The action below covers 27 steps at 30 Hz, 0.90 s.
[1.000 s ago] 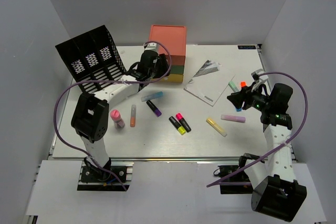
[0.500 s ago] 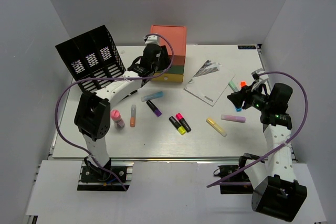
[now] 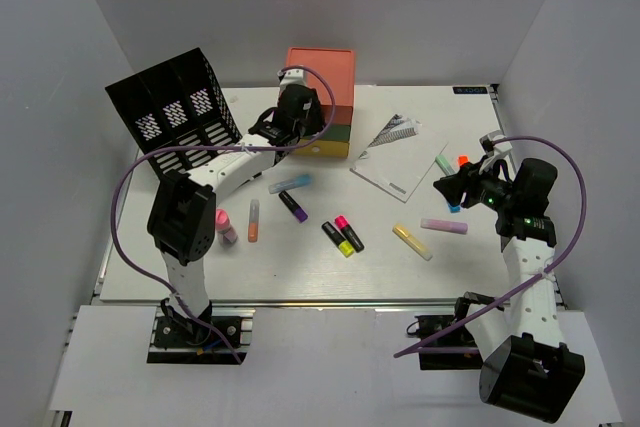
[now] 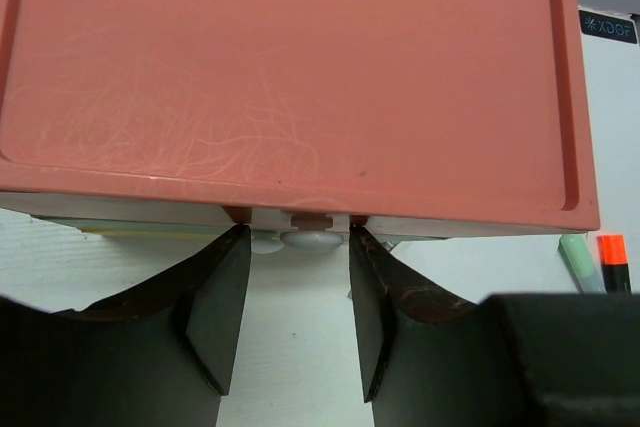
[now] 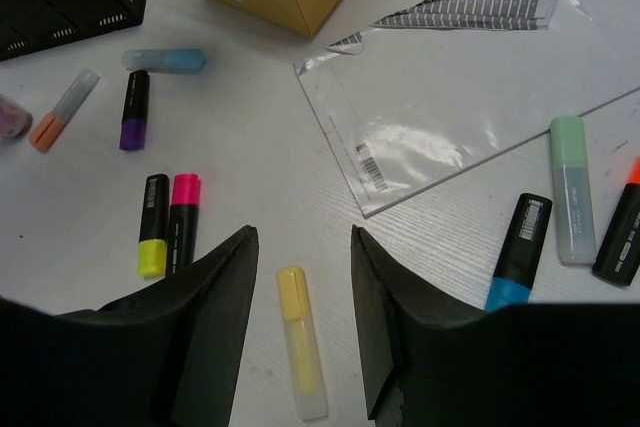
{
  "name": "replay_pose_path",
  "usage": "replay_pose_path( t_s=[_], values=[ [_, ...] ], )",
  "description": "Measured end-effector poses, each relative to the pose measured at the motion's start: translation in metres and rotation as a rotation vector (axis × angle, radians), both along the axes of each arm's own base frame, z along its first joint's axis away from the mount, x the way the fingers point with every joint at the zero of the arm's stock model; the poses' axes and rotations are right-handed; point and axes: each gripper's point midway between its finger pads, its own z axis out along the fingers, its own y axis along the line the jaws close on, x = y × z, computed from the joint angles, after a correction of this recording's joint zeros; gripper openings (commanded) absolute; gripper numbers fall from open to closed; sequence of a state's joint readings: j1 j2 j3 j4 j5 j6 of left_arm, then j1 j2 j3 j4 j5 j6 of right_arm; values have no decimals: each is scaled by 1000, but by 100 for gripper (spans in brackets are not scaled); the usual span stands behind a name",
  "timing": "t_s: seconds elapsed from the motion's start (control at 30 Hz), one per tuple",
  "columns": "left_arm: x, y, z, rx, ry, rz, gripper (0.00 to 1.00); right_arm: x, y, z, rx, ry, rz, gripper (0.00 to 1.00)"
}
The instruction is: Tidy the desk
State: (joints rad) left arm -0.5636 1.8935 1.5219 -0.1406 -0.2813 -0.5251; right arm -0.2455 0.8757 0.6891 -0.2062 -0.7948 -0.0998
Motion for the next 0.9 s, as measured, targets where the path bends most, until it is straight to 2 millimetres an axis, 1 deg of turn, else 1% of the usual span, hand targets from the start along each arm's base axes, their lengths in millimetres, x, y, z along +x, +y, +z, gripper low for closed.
replay_pose_path(
  t_s=[0.3,0.4,0.57,0.63,0.67,0.73,0.77,0.9],
  values=[
    [1,0,6,3,-9,10,53,0,-1,0,0,3,-7,48],
    [2,0,6,3,-11,13,48,0,-1,0,0,3,-7,48],
    [2,0,7,2,-14,11,37,0,-1,0,1,4,-7,48],
    [2,-1,7,1,-15,11,33,0,-1,-1,0,4,-8,48],
    [2,-1,7,0,-14,11,28,0,-1,-1,0,4,-8,48],
    [2,-1,7,1,-15,10,24,0,-1,-1,0,4,-8,48],
    [2,-1,7,1,-16,10,20,0,-1,-1,0,5,-8,48],
    [0,0,6,-11,-32,10,15,0,-1,-3,1,11,-10,48]
  ],
)
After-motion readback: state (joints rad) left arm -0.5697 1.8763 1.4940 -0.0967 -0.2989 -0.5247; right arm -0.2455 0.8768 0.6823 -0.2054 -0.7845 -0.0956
